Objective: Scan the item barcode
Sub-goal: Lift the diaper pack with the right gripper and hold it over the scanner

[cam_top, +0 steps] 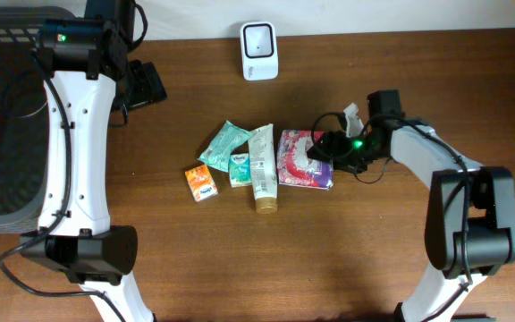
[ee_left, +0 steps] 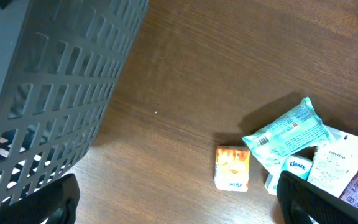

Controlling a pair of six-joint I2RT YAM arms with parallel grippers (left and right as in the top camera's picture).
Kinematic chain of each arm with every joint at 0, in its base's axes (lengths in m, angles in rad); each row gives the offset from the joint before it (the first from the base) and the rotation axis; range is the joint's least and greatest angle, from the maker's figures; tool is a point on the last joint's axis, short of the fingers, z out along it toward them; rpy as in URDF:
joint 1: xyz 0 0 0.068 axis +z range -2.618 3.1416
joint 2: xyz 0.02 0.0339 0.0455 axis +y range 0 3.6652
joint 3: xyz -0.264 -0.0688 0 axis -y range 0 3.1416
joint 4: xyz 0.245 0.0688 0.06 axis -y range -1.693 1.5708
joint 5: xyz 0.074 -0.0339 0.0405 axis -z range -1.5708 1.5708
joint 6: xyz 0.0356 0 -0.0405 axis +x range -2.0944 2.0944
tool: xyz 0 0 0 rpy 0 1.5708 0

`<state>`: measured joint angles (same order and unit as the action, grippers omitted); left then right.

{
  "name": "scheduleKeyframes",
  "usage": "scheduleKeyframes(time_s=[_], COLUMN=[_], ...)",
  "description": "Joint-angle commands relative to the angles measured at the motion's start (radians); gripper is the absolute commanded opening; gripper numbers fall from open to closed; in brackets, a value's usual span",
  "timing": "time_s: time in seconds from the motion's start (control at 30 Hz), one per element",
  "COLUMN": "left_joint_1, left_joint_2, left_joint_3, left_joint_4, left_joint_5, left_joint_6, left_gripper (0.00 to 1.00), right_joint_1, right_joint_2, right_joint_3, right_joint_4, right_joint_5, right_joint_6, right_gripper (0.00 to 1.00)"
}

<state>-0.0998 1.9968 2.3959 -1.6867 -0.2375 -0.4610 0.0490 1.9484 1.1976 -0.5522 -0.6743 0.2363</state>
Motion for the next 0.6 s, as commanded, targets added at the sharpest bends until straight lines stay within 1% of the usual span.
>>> scheduleKeyframes(time_s=[0.0, 0.03, 0.07, 0.1, 0.17, 0.23, 0.3, 0.33, 0.37, 0.4, 0.43, 0.47, 0.57], left_joint_1=[-0.007, -0.008, -0.008, -0.008, -0.009, -0.009, -0.009, -0.009, -0.009, -0.009, -0.009, -0.009, -0.009], left_joint_2=[-0.027, -0.027, -0.027, -0.027, -0.027, -0.027, -0.027, -0.027, -0.027, -0.027, -0.027, -0.027, -0.027], left_joint_3=[0.011, 0.011, 0.011, 0.011, 0.011, 0.011, 0.011, 0.011, 0.011, 0.011, 0.011, 0.011, 0.011], left_joint_4=[-0.001, -0.002, -0.002, -0.002, -0.001, -0.001, -0.001, -0.001, -0.002, -0.001, -0.001, -0.001, -0.001], left_joint_5=[-0.010, -0.011, -0.011, -0.011, -0.011, -0.010, -0.011, -0.011, -0.011, -0.011, -0.011, -0.011, -0.011], left_joint_6=[-0.001, -0.001, -0.001, -0.001, -0.001, -0.001, -0.001, -0.001, -0.001, -0.001, -0.001, -0.001, -0.001], left_gripper=[0.99, 0.99, 0.99, 0.99, 0.99, 0.99, 0.99, 0.99, 0.99, 0.99, 0.99, 0.99, 0.99], right_joint_1=[0.064, 0.084, 0.089, 0.089, 0.083, 0.079, 0.079, 0.080, 0.083, 0.089, 0.098, 0.116, 0.167], right_joint_2=[0.019, 0.026, 0.025, 0.023, 0.012, 0.008, 0.008, 0.008, 0.012, 0.029, 0.052, 0.095, 0.239], right_joint_3=[-0.019, -0.019, -0.013, 0.018, 0.113, 0.283, 0.413, 0.431, 0.431, 0.431, 0.431, 0.431, 0.431], right_joint_4=[0.007, 0.027, 0.033, 0.028, 0.000, -0.027, 0.043, 0.123, 0.278, 0.410, 0.509, 0.638, 0.951], right_joint_5=[0.085, 0.084, 0.079, 0.065, 0.058, 0.059, 0.065, 0.100, 0.159, 0.189, 0.194, 0.208, 0.282], right_joint_6=[0.008, 0.008, 0.009, 0.008, 0.009, 0.009, 0.019, 0.075, 0.191, 0.260, 0.298, 0.355, 0.552], right_gripper=[0.61, 0.35, 0.13, 0.04, 0.04, 0.04, 0.04, 0.04, 0.04, 0.04, 0.04, 0.04, 0.04])
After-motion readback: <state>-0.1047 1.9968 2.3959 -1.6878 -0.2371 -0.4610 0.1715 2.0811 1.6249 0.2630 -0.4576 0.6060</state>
